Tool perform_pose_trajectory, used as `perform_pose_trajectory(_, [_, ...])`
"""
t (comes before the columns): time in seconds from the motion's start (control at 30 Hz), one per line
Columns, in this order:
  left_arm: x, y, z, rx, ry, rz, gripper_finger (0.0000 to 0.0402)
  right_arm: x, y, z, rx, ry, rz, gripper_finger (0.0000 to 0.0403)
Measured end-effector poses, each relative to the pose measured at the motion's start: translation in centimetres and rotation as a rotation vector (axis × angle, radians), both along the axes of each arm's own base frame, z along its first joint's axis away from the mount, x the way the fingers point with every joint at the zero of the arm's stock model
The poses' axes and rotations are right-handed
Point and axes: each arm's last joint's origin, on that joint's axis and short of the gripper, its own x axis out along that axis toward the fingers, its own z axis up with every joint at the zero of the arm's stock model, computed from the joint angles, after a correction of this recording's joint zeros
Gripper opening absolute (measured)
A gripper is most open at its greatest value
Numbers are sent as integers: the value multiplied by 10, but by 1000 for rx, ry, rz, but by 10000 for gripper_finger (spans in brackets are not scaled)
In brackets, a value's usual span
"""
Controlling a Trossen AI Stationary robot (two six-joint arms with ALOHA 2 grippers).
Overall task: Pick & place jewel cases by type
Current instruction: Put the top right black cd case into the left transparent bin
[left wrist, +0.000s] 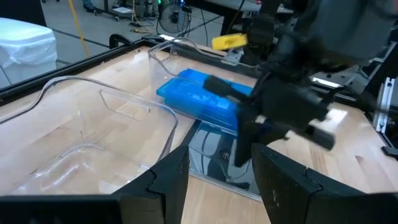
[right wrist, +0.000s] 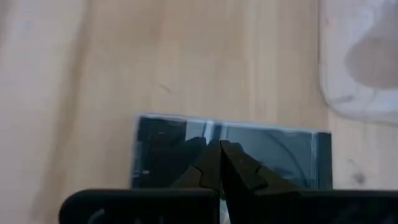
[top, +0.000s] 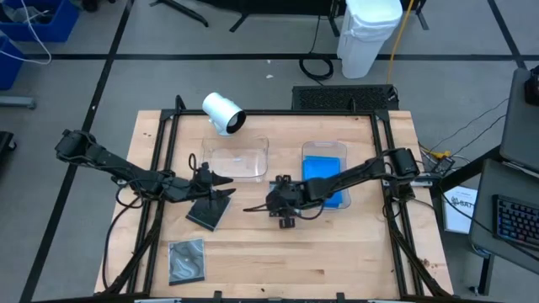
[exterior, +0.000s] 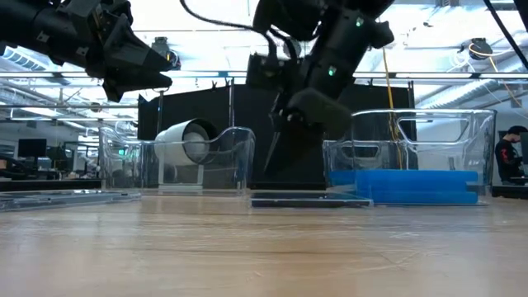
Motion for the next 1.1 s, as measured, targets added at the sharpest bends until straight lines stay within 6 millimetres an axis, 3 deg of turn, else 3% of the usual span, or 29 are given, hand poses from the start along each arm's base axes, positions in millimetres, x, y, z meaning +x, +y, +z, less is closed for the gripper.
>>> perform_pose_trajectory(0.2, [0, 0, 0, 0, 1, 0, 179, -6, -11, -16, 31, 121, -85, 0])
perform_pose_trajectory(0.33, [0, 0, 0, 0, 0, -1, 179, -6, -7, -21, 152, 172, -54, 0])
perform_pose_trajectory(0.57, [0, 0, 0, 0, 1, -1, 179, -8, 22, -23, 498, 223, 127, 0])
perform_pose_trajectory(0.73, [0, 0, 0, 0, 1, -1, 179, -11, 42, -22, 573, 223, 232, 0])
perform_pose_trajectory(0.87, [0, 0, 0, 0, 1, 0, 179, -16, 53, -7, 556, 188, 295, 0])
perform_pose_trajectory(1.1, [0, 0, 0, 0, 1, 0, 179, -33, 88, 48, 484, -23, 506, 0])
